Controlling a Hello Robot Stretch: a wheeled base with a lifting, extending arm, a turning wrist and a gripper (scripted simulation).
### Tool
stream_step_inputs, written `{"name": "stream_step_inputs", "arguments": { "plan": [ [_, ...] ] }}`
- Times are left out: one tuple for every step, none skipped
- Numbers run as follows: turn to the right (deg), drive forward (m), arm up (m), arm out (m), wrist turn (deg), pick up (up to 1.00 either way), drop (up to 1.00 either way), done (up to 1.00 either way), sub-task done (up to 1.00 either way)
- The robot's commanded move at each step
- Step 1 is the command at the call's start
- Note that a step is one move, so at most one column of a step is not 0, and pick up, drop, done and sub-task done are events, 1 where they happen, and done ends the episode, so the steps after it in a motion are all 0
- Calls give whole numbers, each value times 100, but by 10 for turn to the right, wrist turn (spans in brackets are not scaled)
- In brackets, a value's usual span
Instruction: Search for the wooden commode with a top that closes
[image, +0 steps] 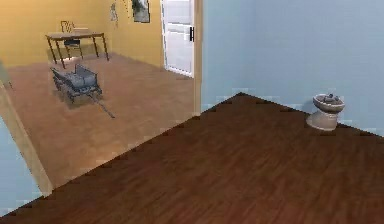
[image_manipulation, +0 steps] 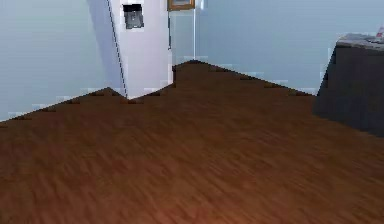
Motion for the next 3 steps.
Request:
{"name": "stream_step_inputs", "arguments": {
  "plan": [
    [-300,0,0,0,0,0,0,0,0],
    [0,100,0,0,0,0,0,0,0],
    [0,100,0,0,0,0,0,0,0]
  ]
}}
